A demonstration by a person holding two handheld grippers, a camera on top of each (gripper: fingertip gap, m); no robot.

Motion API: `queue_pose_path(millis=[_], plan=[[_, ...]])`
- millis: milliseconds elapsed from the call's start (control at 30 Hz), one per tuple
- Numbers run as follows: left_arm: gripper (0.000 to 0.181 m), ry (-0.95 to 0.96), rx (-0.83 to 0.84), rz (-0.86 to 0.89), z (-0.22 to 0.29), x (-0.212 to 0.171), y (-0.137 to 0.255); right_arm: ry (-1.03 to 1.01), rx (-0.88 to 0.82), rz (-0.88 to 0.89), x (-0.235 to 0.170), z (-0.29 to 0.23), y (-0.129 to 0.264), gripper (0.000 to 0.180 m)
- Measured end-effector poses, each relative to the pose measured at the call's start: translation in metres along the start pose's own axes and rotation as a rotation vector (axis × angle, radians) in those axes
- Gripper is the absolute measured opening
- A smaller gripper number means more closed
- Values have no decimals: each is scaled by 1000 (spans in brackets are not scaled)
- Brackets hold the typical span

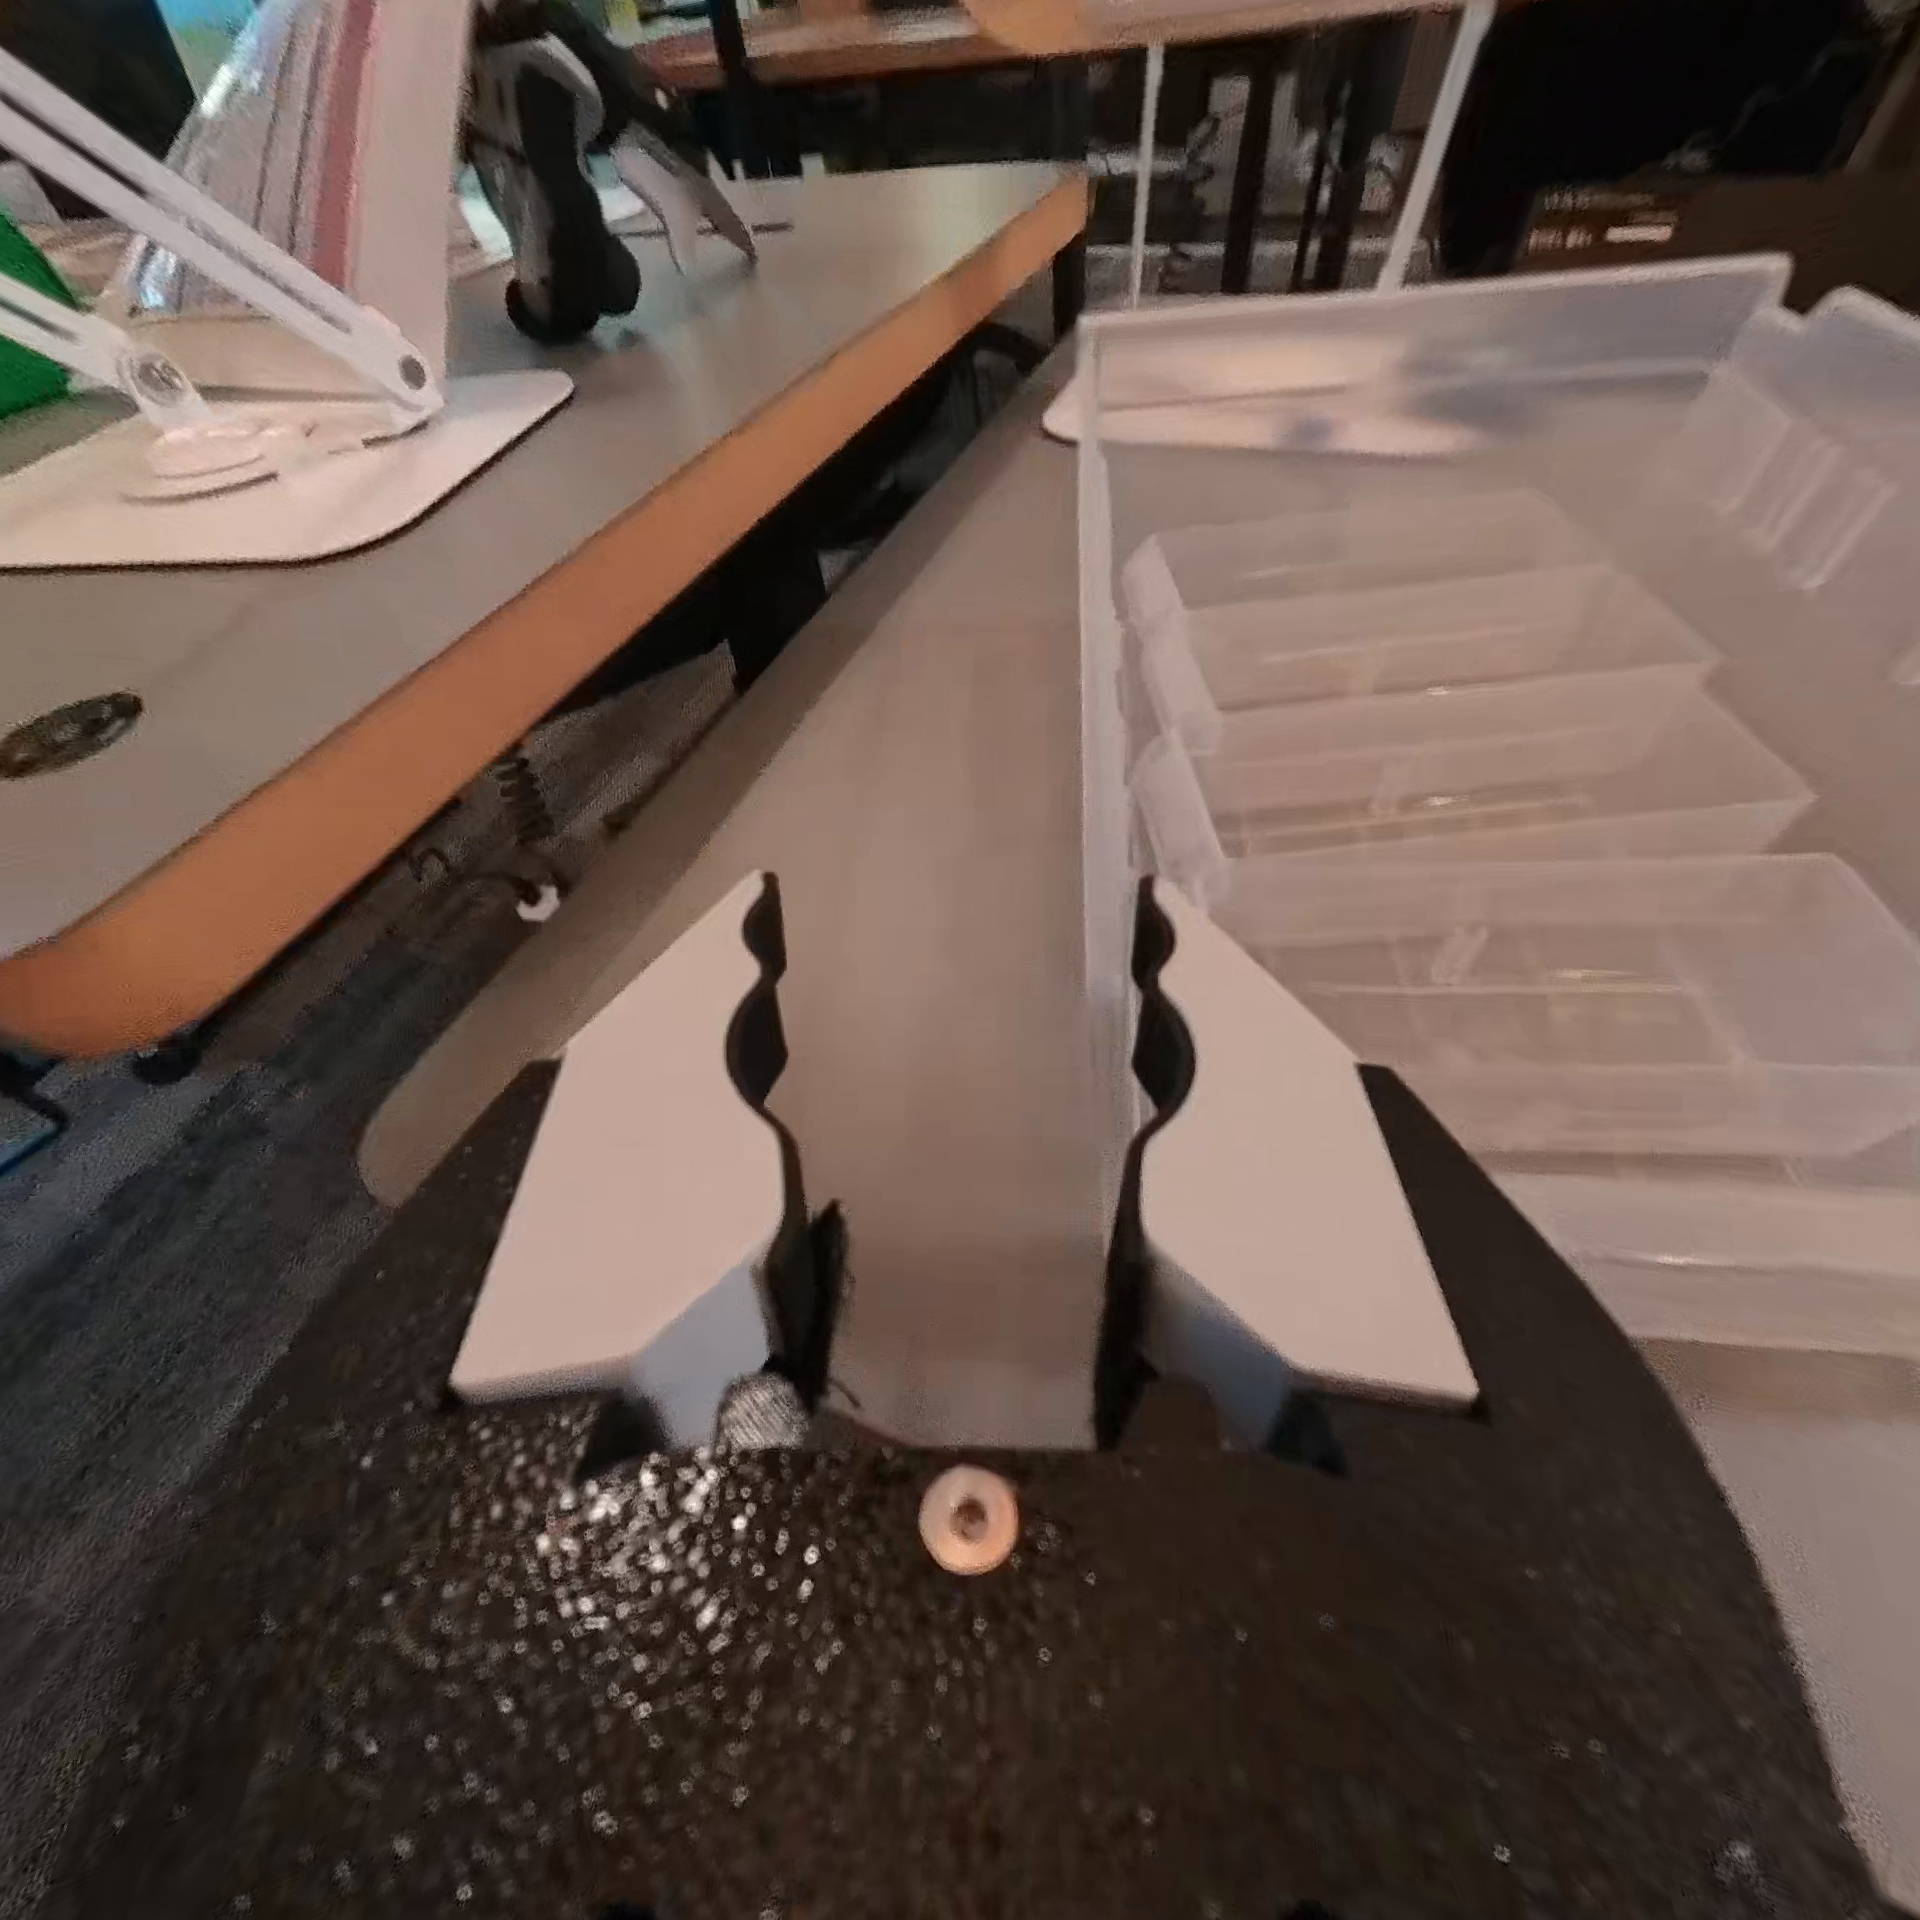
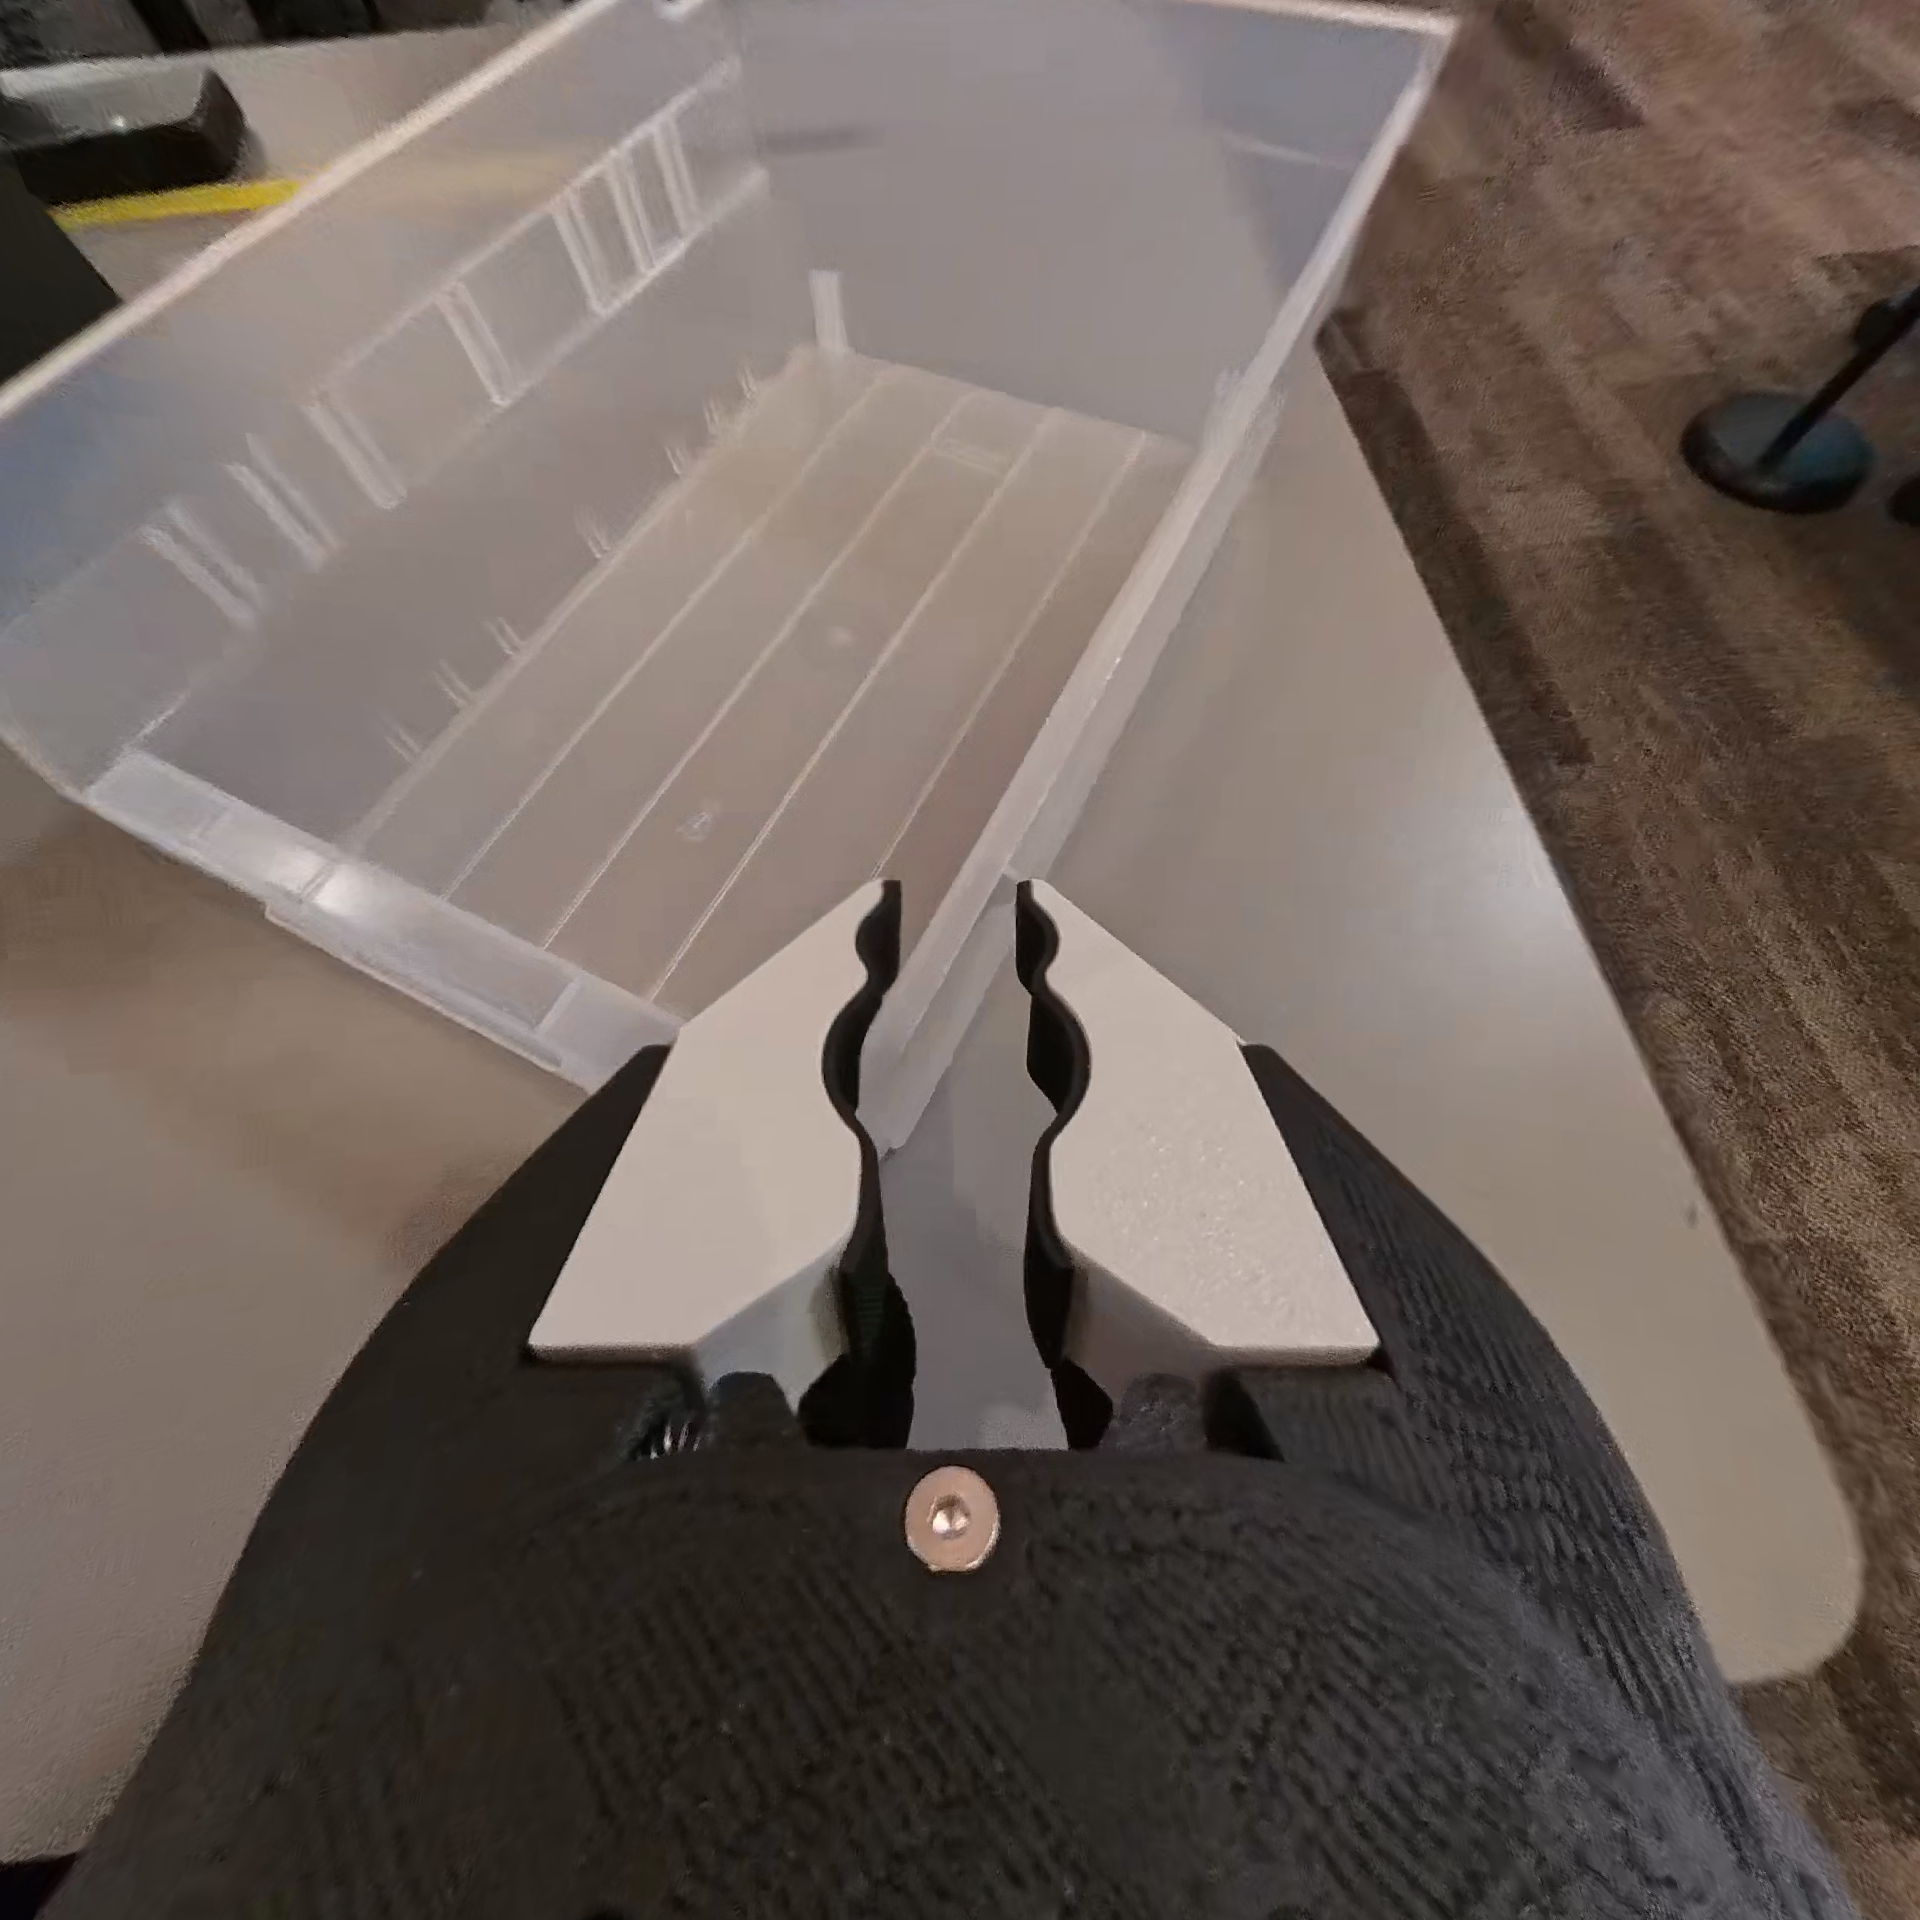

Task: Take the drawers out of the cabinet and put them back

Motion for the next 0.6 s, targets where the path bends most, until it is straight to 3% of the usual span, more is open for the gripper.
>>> queue_pose_path(millis=[100,167,267,333,367,467,600], plan=[[47,-60,-8,6,-11,9,-18,13,38,-22,11,18,-9,19],[37,-114,-6,2,-20,15,-34,-50,32,60,28,28,1,34],[55,-178,-27,88,-27,42,-35,-99,-134,257,61,38,49,34],[68,-273,-221,219,-2,70,-12,-73,-195,389,84,26,85,41],[66,-355,-372,221,16,74,0,-46,-195,446,94,16,100,42],[66,-601,-710,-16,56,59,11,53,-139,561,122,-26,124,43],[59,-963,-805,-313,73,28,-5,203,16,733,150,-106,126,45]])
Point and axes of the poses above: each gripper's, where its closed fingertips meet, y back along the fingers, x out of its top, z = x × y across the jaws, the point moved 4 cm from there along y, back along the fingers, and after that the axes turned 1 degree about -z, right-handed, at the moved point
